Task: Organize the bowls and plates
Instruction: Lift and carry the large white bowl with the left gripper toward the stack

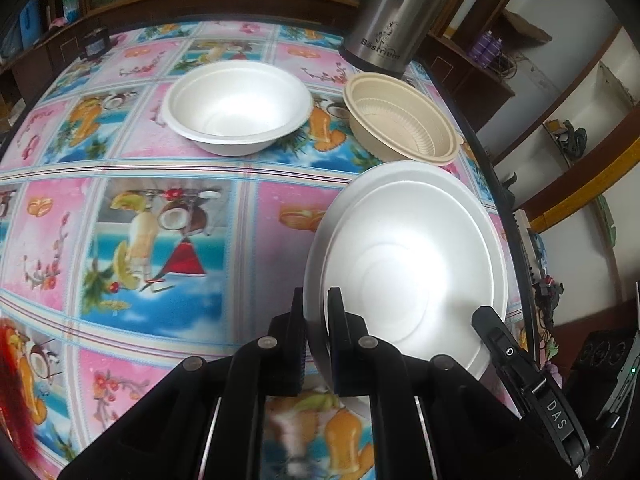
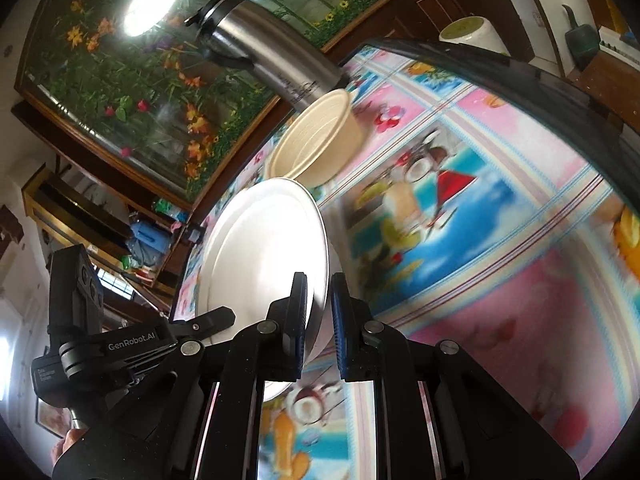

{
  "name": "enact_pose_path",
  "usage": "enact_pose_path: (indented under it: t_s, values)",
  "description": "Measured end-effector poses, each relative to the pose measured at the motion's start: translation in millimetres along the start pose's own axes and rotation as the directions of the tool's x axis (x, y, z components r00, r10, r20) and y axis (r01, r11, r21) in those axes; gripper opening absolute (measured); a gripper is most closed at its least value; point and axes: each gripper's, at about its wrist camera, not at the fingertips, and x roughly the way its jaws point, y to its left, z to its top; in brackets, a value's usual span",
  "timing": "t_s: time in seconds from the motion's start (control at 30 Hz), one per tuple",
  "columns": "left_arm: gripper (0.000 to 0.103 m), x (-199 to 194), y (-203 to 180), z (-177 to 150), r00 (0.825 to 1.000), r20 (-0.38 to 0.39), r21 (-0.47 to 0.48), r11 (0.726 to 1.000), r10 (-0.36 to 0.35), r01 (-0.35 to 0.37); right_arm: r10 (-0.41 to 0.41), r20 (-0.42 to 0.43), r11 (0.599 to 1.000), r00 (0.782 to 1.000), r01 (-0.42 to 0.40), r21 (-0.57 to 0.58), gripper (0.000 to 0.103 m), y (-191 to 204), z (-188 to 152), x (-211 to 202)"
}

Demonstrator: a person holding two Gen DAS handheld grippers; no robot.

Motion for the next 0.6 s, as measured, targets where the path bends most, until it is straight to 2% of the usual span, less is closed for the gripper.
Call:
enact_pose_path:
  t_s: [0.4, 0.6]
  values:
    - [0.008, -45.5, 42.3, -20.8, 0.996, 0.085, -0.017, 1.0, 0.017, -0.016, 0.041, -0.017, 0.996, 0.999, -0.042, -0.077, 0.011, 53.1, -30.8, -3.2]
    - [0.008, -73.2, 65.6, -34.5, 0.987, 0.154, -0.024, 0.999, 0.049, -0.046, 0.06, -0.035, 0.991, 0.998, -0.063, -0.118, 0.011, 79.6, -50.5, -1.0]
